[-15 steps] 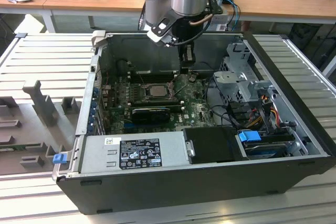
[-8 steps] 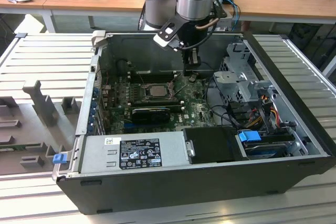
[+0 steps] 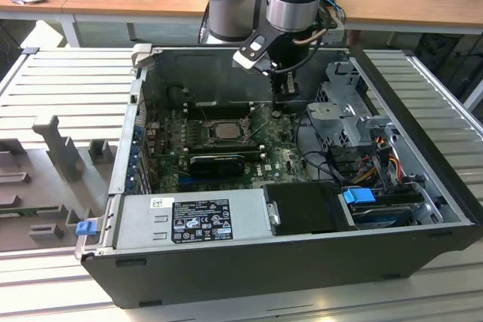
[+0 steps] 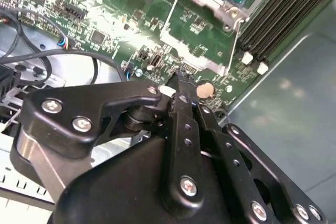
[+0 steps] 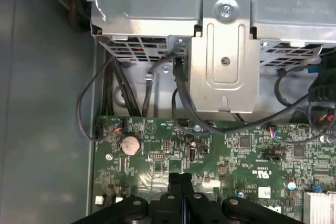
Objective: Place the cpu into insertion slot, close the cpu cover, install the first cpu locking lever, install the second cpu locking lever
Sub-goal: 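Close the cpu cover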
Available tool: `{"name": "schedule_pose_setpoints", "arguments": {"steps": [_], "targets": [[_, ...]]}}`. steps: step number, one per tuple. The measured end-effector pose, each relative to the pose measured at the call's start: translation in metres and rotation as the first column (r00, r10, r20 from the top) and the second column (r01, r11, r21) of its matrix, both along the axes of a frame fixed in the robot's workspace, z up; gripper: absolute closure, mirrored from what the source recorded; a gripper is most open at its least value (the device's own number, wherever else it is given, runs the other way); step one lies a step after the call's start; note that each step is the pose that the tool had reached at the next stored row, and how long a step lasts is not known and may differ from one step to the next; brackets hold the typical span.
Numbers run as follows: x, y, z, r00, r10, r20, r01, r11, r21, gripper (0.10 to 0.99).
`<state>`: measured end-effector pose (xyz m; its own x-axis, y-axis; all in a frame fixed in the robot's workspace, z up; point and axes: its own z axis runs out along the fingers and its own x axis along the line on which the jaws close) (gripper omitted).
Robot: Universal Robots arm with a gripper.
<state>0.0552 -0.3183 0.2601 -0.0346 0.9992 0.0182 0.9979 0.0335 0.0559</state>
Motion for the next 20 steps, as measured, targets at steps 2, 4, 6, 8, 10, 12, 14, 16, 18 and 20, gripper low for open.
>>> {"name": "schedule_pose_setpoints", "arguments": {"steps": [2,4,6,8,10,12,14,16,18,20], "targets": [[0.0006,0.0000,-0.0041,1.0000,0.000,-0.0028,0.000,1.0000,0.000,0.980],[0.0006,0.0000,-0.0072,1.0000,0.000,-0.0095,0.000,1.0000,0.000,0.980],[-0.0014,0.0000,-0.0079,0.9998,-0.002,-0.0186,0.002,1.0000,0.000,0.980],[-0.0069,0.0000,-0.0084,0.9998,-0.001,-0.0190,0.001,1.0000,0.000,0.980],[-0.0107,0.0000,-0.0088,0.9998,-0.001,-0.0190,0.001,1.0000,0.000,0.980],[-0.0126,-0.0001,-0.0088,0.9998,-0.001,-0.0190,0.001,1.0000,0.000,0.980],[-0.0132,0.0000,-0.0089,0.9998,-0.001,-0.0189,0.001,1.0000,0.000,0.980],[-0.0144,0.0000,-0.0089,0.9998,-0.001,-0.0190,0.001,1.0000,0.000,0.980],[-0.0167,0.0000,-0.0089,0.9998,-0.001,-0.0190,0.001,1.0000,0.000,0.980],[-0.0186,0.0000,-0.0089,0.9998,-0.001,-0.0190,0.001,1.0000,0.000,0.980]]}}
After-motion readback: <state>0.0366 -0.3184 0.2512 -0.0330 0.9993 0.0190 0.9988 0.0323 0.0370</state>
